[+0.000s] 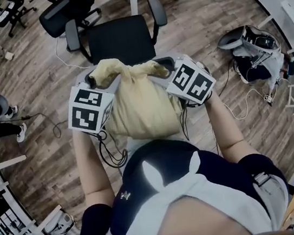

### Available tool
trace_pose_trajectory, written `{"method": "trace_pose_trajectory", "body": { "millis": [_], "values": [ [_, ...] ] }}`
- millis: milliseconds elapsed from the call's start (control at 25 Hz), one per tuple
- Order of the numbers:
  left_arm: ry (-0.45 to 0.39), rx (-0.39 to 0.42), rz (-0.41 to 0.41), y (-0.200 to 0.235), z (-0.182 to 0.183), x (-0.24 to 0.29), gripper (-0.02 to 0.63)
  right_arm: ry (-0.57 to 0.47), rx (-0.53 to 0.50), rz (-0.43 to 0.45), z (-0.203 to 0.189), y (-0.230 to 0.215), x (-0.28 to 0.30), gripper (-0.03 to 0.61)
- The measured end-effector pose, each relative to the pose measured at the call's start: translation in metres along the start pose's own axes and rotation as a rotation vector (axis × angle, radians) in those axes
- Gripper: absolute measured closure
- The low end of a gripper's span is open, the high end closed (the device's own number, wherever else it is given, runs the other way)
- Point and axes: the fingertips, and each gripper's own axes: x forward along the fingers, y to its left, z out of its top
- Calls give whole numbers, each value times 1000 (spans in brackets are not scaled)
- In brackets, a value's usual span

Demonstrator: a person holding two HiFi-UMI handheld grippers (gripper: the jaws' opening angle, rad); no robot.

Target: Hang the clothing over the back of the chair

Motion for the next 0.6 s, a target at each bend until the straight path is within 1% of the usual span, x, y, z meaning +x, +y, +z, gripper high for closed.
{"method": "trace_pose_trajectory", "body": {
  "millis": [40,120,160,240,320,480,600],
  "values": [
    [-3,-4,-2,1,1,0,387,-18,10,2,2,-1,-3,399],
    [-21,-15,-7,1,3,-2,329,-64,32,8,9,-3,-10,399],
    [-35,-22,-7,2,4,-4,315,-88,42,8,13,-4,-14,399],
    [-71,-38,3,5,6,-10,314,-130,55,-4,20,-6,-22,399],
    [-104,-41,29,8,8,-16,314,-164,60,-33,25,-11,-31,399],
    [-165,-33,100,20,14,-28,314,-251,68,-102,37,-20,-47,399],
    [-211,-26,168,29,20,-39,314,-312,84,-135,44,-23,-58,400]
  ]
}}
